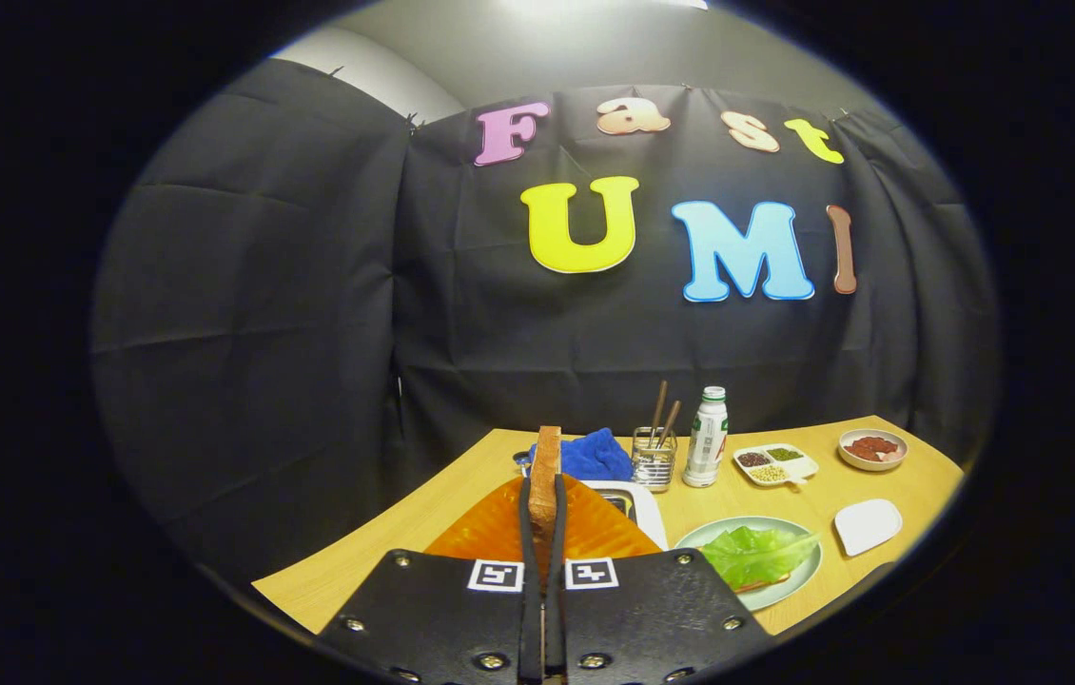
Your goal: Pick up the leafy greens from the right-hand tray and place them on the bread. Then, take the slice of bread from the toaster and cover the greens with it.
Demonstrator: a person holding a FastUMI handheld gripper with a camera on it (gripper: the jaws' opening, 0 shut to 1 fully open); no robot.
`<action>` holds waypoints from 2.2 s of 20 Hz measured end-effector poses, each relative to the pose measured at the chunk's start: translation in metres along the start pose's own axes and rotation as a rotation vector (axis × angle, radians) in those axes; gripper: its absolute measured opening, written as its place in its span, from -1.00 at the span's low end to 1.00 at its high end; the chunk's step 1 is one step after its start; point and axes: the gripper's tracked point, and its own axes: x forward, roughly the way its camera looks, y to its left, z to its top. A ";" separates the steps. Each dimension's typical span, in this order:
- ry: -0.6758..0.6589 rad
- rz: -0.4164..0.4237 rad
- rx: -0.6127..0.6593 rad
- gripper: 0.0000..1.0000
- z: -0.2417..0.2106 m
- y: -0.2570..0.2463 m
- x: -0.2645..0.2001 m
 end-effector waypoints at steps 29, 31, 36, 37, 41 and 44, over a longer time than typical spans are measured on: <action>-0.007 -0.176 0.074 -0.96 -0.003 -0.202 -0.011; 0.002 -0.190 0.077 -0.96 -0.010 -0.215 -0.011; 0.033 -0.173 0.093 -0.96 -0.025 -0.220 -0.009; 0.036 -0.167 0.091 -0.96 -0.028 -0.218 -0.009; 0.042 -0.110 0.148 -0.96 -0.043 -0.199 -0.005; 0.064 -0.090 0.135 -0.96 -0.059 -0.189 0.002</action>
